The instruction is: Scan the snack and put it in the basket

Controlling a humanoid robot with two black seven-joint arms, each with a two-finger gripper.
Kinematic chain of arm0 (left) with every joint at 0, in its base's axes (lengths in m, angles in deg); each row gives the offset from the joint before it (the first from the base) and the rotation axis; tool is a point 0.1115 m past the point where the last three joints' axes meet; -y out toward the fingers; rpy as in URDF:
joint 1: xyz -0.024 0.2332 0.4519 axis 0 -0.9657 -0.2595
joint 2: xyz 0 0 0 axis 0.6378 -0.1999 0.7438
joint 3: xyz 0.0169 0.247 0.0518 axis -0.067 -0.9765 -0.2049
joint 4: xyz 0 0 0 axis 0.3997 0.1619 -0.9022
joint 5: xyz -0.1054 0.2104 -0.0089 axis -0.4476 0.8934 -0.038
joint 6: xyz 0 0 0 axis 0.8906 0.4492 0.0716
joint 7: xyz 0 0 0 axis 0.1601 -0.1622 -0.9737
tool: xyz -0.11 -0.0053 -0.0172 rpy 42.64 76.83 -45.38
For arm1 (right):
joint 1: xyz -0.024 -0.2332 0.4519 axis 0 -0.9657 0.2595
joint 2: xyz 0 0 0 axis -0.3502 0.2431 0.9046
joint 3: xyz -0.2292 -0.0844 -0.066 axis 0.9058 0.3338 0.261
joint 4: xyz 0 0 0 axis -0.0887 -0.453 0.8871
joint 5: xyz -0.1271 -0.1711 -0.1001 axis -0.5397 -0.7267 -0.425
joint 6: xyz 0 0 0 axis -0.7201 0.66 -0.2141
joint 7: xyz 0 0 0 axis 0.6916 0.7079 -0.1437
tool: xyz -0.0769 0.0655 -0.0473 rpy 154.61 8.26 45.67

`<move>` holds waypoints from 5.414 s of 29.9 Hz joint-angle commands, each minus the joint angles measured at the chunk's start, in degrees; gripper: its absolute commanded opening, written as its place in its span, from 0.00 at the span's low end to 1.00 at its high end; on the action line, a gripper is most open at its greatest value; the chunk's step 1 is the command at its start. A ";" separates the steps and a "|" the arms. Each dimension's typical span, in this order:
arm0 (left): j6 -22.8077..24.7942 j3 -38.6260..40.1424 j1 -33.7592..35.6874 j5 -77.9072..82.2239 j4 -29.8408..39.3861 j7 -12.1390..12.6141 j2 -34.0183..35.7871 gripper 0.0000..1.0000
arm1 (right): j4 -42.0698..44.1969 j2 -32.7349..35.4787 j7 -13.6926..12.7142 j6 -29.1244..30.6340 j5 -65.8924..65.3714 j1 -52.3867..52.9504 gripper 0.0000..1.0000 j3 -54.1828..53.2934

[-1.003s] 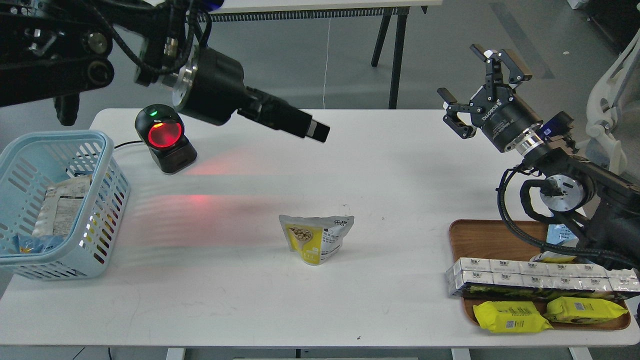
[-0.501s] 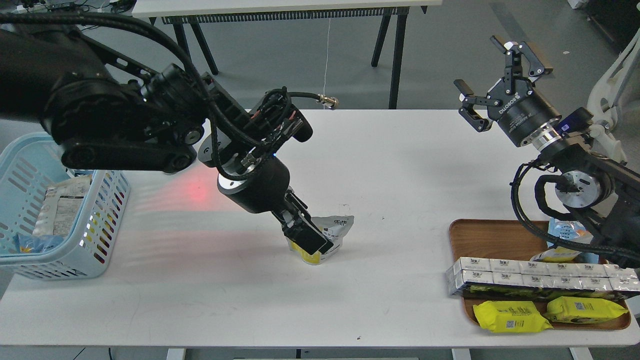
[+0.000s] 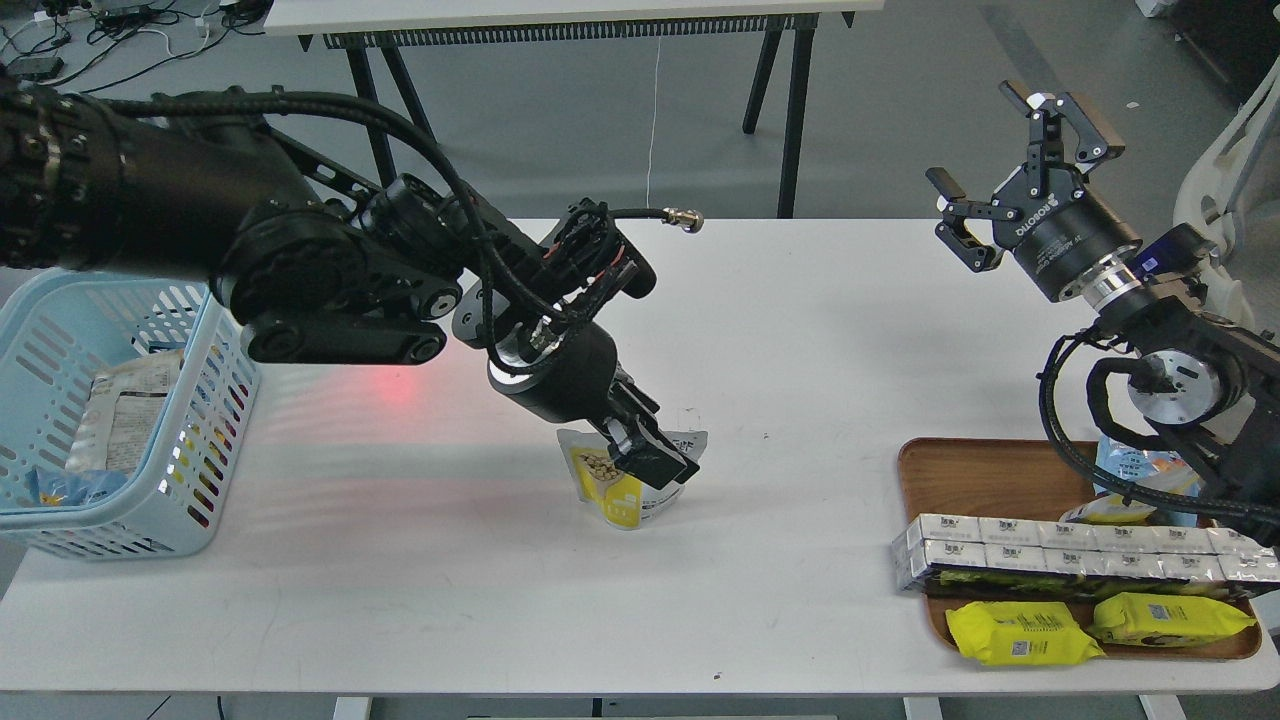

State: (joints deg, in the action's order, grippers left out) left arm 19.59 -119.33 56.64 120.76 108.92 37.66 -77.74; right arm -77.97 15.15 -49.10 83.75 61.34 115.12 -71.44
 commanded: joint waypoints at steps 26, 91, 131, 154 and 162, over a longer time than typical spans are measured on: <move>-4.93 -2.29 -3.65 0.89 -1.85 0.00 2.92 0.00 | -0.26 1.92 0.00 0.00 0.08 -0.97 0.98 -0.35; -2.56 -5.29 5.77 35.86 -9.13 0.00 59.88 0.00 | -1.05 -1.16 0.00 0.00 0.08 -0.97 0.98 -2.37; -0.37 39.79 -23.95 4.36 -17.14 0.00 50.49 0.85 | -0.52 -1.42 0.00 0.00 -0.53 5.96 0.98 -1.40; 18.76 66.08 -43.90 -35.77 -29.88 0.00 32.11 1.00 | -6.14 -3.18 0.00 0.00 -1.15 9.58 0.99 -0.96; 18.76 66.35 -45.66 -35.59 -30.06 0.00 32.90 1.00 | -7.90 -4.49 0.00 0.00 -3.43 6.23 0.99 -1.40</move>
State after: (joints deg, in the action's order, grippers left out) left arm 38.35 -53.10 11.28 85.30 78.80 37.66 -45.28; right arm -85.73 11.48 -49.10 83.75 58.15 122.26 -72.44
